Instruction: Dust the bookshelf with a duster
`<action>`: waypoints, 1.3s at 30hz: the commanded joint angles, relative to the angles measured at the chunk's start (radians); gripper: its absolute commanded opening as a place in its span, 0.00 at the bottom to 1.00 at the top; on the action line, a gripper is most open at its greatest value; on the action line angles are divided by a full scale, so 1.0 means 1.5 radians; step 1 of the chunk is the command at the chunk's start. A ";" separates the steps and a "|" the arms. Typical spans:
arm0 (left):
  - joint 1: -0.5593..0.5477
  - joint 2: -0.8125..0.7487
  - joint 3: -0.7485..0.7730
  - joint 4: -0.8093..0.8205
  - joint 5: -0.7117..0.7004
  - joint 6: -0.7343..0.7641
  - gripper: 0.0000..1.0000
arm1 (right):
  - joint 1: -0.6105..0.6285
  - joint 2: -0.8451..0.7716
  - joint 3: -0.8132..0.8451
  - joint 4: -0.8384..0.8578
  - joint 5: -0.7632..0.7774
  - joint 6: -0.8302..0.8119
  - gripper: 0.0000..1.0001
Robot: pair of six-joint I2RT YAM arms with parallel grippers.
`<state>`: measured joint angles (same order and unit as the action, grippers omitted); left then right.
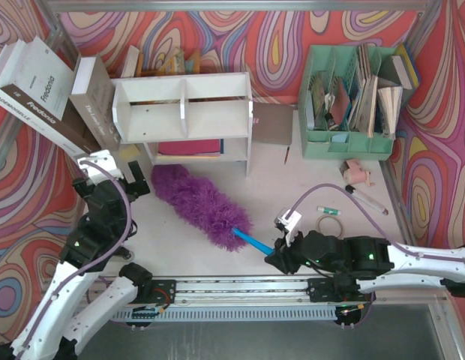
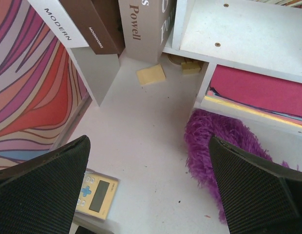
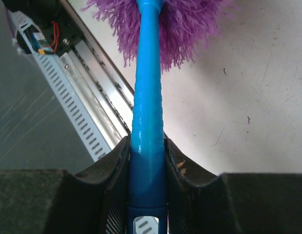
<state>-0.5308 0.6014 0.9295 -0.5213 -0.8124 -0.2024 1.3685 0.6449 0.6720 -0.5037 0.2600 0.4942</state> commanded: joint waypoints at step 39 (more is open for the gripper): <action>0.002 0.049 0.145 -0.041 0.396 -0.213 0.99 | 0.003 0.029 0.005 0.667 0.240 -0.314 0.00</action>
<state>-0.5293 0.6643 1.1343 -0.5819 -0.3939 -0.4480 1.3689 0.6529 0.6773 0.1658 0.5102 0.1024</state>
